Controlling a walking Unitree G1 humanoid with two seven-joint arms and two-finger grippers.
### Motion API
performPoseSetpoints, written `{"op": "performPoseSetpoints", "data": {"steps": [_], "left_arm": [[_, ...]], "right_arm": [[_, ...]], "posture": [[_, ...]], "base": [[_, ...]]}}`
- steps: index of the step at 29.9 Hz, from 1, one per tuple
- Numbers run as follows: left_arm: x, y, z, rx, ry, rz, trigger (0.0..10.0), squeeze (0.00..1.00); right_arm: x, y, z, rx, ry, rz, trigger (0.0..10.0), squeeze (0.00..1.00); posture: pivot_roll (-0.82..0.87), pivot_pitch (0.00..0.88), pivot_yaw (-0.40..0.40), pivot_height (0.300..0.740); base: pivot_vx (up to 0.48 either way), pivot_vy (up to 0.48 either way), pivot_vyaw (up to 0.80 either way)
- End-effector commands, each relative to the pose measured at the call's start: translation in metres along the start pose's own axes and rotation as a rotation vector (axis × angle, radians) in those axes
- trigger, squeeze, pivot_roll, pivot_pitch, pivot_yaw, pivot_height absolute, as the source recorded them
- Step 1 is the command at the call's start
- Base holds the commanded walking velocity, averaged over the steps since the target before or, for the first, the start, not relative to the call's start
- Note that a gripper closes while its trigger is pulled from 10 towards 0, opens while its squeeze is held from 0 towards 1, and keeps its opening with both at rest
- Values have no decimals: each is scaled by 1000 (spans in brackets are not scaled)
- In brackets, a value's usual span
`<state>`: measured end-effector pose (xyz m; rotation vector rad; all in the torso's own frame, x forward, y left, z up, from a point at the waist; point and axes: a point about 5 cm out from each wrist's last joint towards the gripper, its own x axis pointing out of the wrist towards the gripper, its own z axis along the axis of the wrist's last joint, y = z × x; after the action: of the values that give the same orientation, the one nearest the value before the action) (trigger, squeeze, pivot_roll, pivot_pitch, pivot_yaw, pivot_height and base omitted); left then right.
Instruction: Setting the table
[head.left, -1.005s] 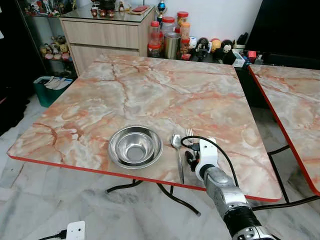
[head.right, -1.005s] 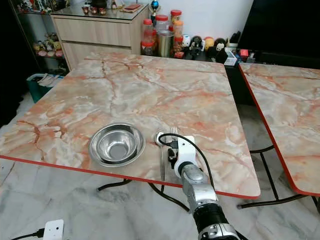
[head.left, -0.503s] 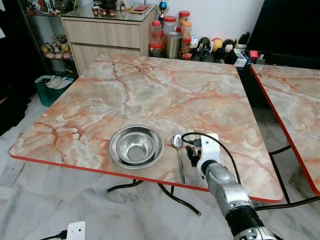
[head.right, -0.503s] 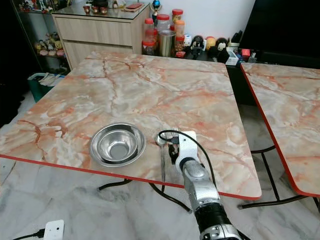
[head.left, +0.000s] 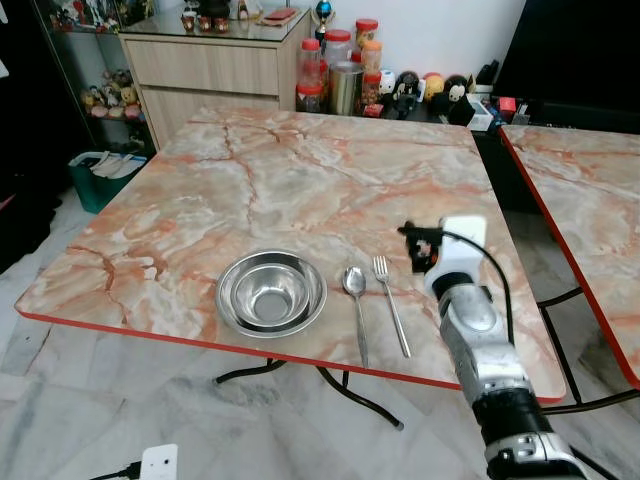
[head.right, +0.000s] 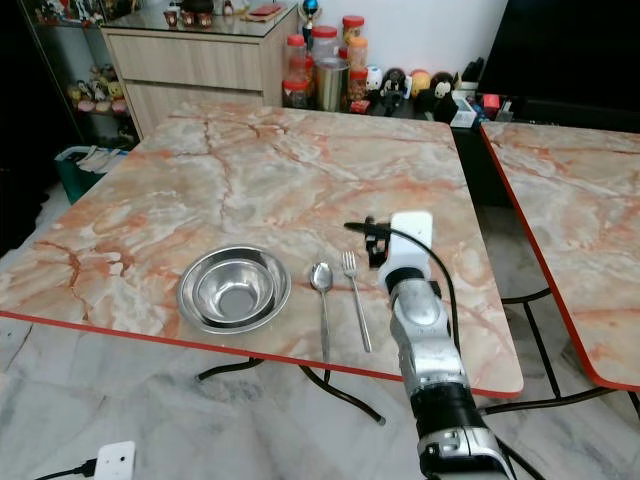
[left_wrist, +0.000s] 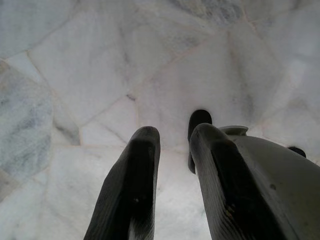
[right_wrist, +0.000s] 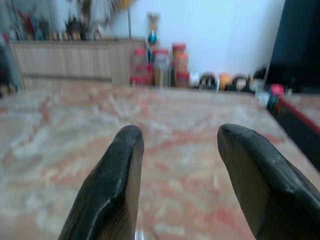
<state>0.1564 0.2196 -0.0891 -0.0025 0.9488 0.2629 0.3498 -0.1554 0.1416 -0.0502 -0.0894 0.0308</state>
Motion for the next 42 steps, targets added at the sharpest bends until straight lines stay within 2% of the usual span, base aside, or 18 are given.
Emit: {"op": "performPoseSetpoints", "data": {"steps": [1, 6, 11, 18, 25, 30, 33, 35, 42], "left_arm": [[1, -3, 5, 5, -16, 0, 10000, 0], [2, -4, 9, 10, -24, -4, 10000, 0], [3, -2, 15, 20, -41, -1, 10000, 0], [3, -3, 14, 18, -46, 2, 10000, 0], [2, -2, 13, 15, -47, 6, 10000, 0], [2, -1, 12, 20, -49, 8, 10000, 0], [2, -2, 13, 24, -52, 5, 10000, 0], [2, -4, 14, 25, -55, 1, 10000, 0], [2, -6, 16, 23, -62, -4, 10000, 0]], "right_arm": [[0, -9, 17, -13, -106, -33, 10000, 0], [-8, -16, 19, -49, -187, -55, 10000, 0], [-18, -21, 14, -52, -209, -62, 10000, 0], [-33, -18, -24, -98, -109, -38, 10000, 0], [-52, -15, -29, -131, -126, -8, 10000, 0], [-71, -19, -43, -150, -85, 3, 10000, 0], [-81, -21, -57, -169, -27, 17, 10000, 0], [-86, -24, -74, -170, 57, 9, 10000, 0], [-93, -28, -116, -66, 304, -26, 10000, 0]], "posture": [[36, 0, -31, 740], [31, 0, -22, 740], [30, 0, -12, 740], [41, 0, -21, 740], [40, 0, -24, 740], [40, 0, -26, 740], [25, 0, -27, 740], [25, 0, -29, 740], [26, 0, -35, 740]], "base": [[0, -360, 0], [0, -359, 0], [0, -343, 0], [0, -367, 0], [0, -386, 0], [0, -386, 0], [0, -386, 0], [0, -384, 0], [0, -384, 0]]}}
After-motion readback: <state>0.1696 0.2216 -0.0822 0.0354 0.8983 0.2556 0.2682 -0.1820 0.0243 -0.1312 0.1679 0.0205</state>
